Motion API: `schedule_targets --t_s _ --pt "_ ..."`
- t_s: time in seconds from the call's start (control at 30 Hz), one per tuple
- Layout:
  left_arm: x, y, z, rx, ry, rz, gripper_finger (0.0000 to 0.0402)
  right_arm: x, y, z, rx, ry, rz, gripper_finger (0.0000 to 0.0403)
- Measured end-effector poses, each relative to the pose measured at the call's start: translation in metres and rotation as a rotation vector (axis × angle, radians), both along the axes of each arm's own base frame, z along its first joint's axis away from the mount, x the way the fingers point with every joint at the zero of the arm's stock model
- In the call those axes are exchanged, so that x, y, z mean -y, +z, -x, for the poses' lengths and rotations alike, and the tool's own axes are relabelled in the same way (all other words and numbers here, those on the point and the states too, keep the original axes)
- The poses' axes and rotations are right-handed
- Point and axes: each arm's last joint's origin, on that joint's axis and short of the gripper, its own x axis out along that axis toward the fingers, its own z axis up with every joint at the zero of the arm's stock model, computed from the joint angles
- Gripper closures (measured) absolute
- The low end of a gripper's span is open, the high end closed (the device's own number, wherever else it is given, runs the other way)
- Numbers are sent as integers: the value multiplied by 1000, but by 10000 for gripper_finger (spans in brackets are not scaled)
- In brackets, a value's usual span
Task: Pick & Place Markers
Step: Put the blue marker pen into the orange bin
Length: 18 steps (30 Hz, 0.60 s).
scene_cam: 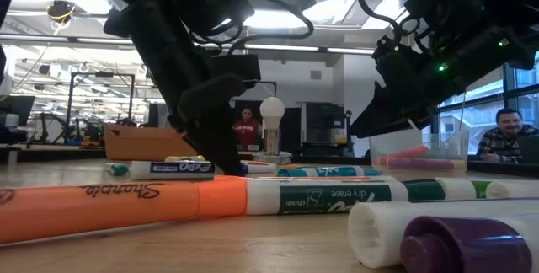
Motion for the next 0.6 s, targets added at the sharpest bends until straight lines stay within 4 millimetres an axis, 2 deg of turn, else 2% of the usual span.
schedule_targets --t_s 0.13,0.27,0.33,0.4,0.47,0.6 --pt "-2 0 0 -8 -7 0 342 0 0 0 0 2 -1 242" --pt "-5 8 2 -17 -64 -13 342 -1 0 0 -1 15 -12 242" --pt "-9 18 10 -53 -97 -24 342 -1 0 0 -1 19 -16 242" --pt "-15 35 17 -50 -124 -43 342 -1 0 0 1 20 -16 242" --pt "-24 61 23 -4 -134 -84 342 -1 0 -1 6 20 -17 242" --pt "-50 97 45 -29 -119 -281 342 -1 0 -1 6 21 -17 242"
